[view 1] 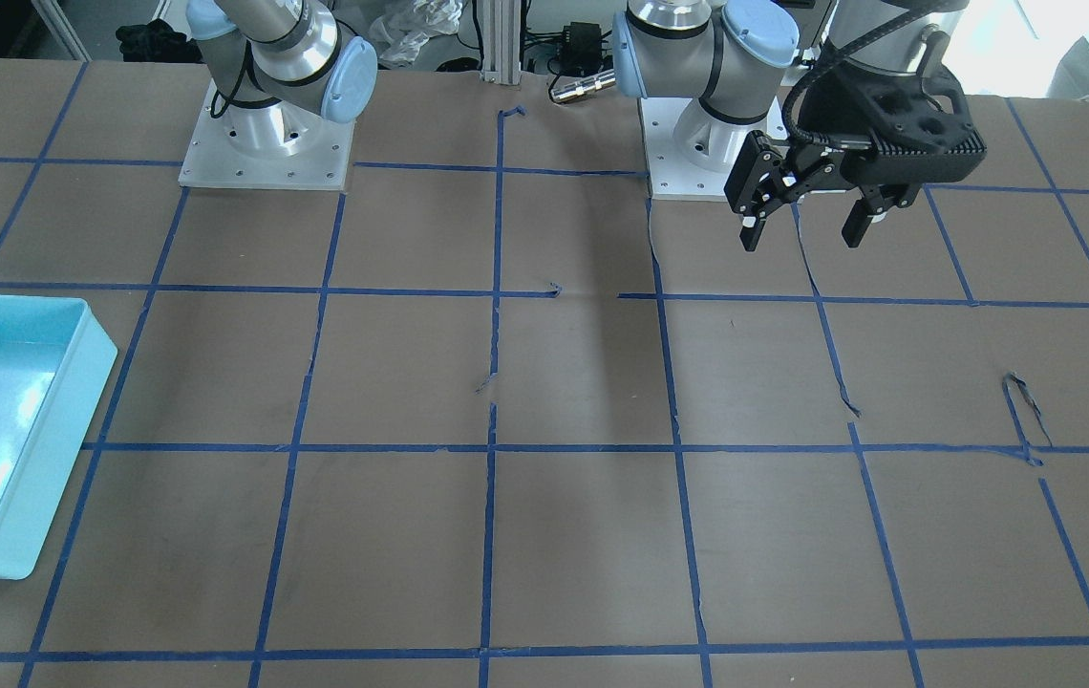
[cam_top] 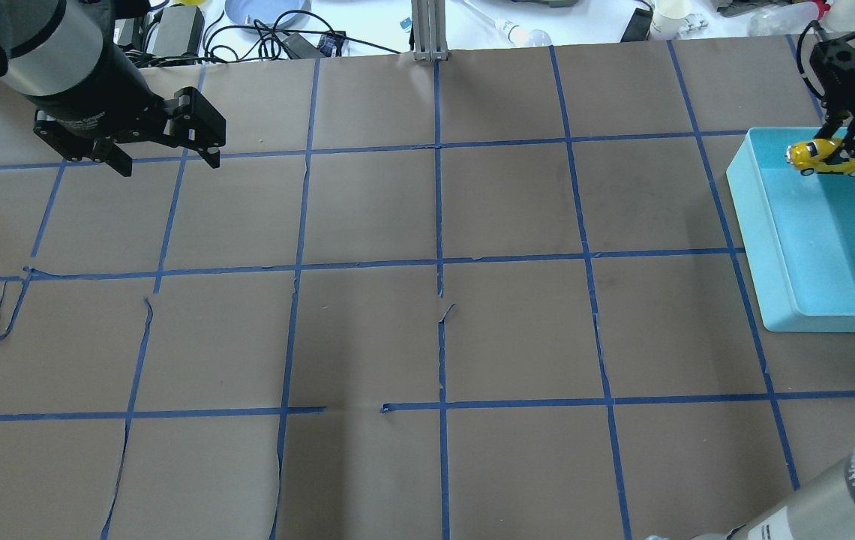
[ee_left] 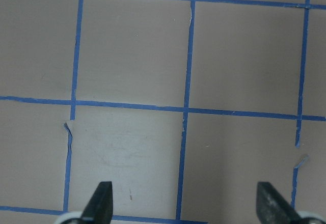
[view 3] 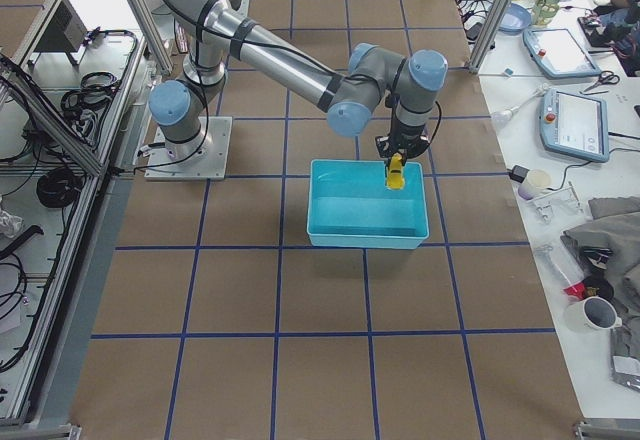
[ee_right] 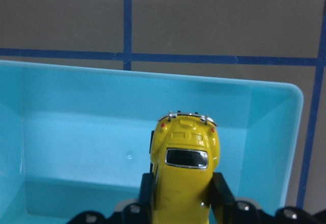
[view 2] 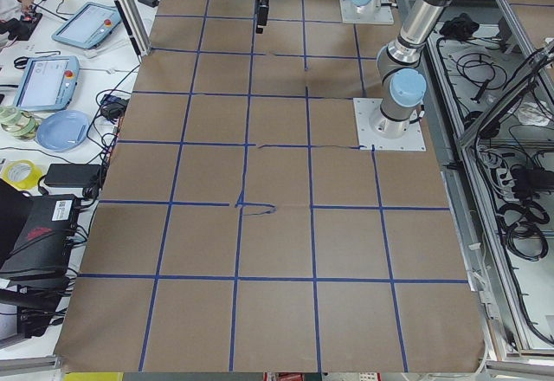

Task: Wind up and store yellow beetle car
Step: 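Lift the car and carry it over the light-blue bin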

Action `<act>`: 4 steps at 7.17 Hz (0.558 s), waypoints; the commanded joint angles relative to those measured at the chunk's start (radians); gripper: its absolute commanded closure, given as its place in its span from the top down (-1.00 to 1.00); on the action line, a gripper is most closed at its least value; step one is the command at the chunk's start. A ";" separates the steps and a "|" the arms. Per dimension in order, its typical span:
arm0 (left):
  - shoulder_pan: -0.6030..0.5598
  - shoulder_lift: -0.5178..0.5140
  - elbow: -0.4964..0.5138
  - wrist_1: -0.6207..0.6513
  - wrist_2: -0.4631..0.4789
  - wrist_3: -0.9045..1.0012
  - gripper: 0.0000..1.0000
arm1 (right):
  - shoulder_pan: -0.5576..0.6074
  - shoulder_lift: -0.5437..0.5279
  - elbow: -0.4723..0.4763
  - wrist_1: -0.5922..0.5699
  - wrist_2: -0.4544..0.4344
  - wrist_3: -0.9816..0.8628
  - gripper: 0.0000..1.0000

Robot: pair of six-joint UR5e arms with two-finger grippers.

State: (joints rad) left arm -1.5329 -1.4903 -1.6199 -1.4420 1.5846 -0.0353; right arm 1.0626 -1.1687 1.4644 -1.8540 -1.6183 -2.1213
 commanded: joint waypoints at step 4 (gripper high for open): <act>-0.001 0.001 0.000 -0.001 0.000 0.000 1.00 | -0.053 -0.023 0.161 -0.105 -0.003 -0.051 -0.92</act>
State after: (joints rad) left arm -1.5338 -1.4897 -1.6199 -1.4423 1.5846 -0.0353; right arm 1.0128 -1.1918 1.5707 -1.9181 -1.6203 -2.1655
